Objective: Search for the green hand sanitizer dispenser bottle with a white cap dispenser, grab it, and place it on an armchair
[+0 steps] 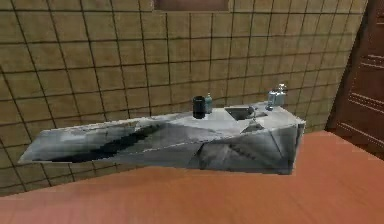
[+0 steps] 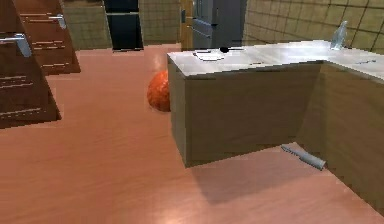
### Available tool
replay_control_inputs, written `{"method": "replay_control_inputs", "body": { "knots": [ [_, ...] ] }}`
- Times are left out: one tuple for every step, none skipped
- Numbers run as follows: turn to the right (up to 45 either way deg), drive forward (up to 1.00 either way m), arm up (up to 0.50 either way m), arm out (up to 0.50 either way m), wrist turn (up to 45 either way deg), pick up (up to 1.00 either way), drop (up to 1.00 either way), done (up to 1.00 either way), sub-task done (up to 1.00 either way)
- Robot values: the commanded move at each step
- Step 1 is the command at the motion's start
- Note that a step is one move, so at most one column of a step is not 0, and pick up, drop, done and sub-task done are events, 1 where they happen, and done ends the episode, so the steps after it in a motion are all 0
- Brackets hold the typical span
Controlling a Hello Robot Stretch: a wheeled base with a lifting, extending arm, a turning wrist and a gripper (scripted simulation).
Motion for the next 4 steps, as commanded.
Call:
{"method": "replay_control_inputs", "body": {
  "knots": [
    [0.0, 0.75, 0.0, 0.0, 0.0, 0.0, 0.0, 0.0, 0.0],
    [-45.0, 0.0, 0.0, 0.0, 0.0, 0.0, 0.0, 0.0, 0.0],
    [-33.0, 0.0, 0.0, 0.0, 0.0, 0.0, 0.0, 0.0, 0.0],
    [45.0, 0.0, 0.0, 0.0, 0.0, 0.0, 0.0, 0.0, 0.0]
  ]
}}
